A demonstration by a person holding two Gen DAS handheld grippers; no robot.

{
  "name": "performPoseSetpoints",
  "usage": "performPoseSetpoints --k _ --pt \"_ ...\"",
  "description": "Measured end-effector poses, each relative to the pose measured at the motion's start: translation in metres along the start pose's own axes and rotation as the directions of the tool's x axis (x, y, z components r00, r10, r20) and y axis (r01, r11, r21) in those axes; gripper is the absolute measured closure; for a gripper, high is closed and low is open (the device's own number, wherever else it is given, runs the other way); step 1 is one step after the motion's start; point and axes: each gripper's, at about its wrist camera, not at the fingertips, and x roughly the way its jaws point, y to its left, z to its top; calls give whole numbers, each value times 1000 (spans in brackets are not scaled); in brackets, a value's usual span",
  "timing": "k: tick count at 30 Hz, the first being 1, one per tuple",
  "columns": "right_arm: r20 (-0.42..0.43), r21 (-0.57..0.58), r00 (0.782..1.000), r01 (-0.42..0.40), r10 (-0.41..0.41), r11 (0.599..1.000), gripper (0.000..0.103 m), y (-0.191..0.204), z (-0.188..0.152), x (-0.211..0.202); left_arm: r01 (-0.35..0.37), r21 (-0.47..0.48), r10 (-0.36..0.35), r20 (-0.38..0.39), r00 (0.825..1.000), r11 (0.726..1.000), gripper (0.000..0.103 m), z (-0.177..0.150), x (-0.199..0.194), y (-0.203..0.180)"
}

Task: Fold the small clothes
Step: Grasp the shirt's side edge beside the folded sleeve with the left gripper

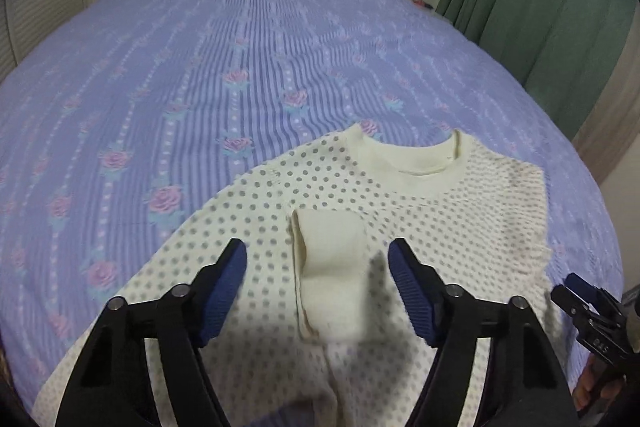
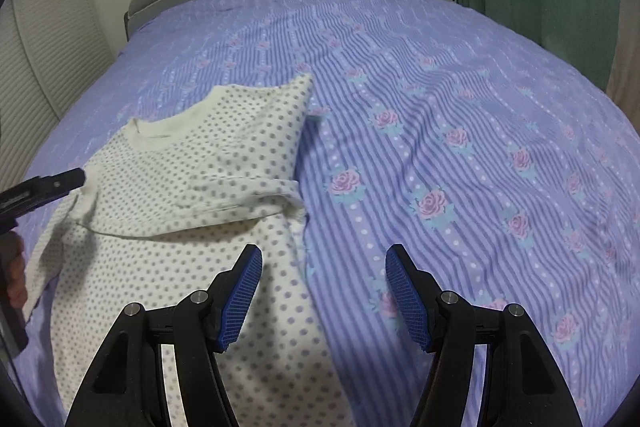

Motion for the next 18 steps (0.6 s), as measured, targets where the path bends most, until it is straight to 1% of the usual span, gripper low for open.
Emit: performPoseSetpoints --k 3,5,7,8,10,12,16,18 --pt "-14 -8 1000 -13 12 1000 38 0 0 6 16 -21 -16 -20 1000 1000 42 3 14 2" --pt "-21 -9 1000 -22 22 1000 38 0 3 9 18 -22 -18 -20 1000 1000 56 4 19 0" --pt "-21 -13 999 -32 32 999 38 2 4 12 10 0 -10 -22 1000 1000 62 3 19 -4" --pt "-20 -19 999 -34 34 999 38 4 6 14 7 12 -7 -21 1000 1000 67 3 18 -6" --pt "-19 -33 999 -33 32 999 38 8 7 17 1 25 -1 -13 1000 1000 71 4 11 -9" --pt "-23 -43 999 -33 32 999 38 11 9 23 12 17 -12 -5 1000 1000 74 5 4 -9" --pt "-22 -40 999 -33 32 999 38 12 10 28 44 -31 -44 10 999 999 76 8 -15 -8" --pt "-28 -34 999 -41 40 999 38 11 10 29 70 -29 -69 33 997 997 76 9 -25 -8"
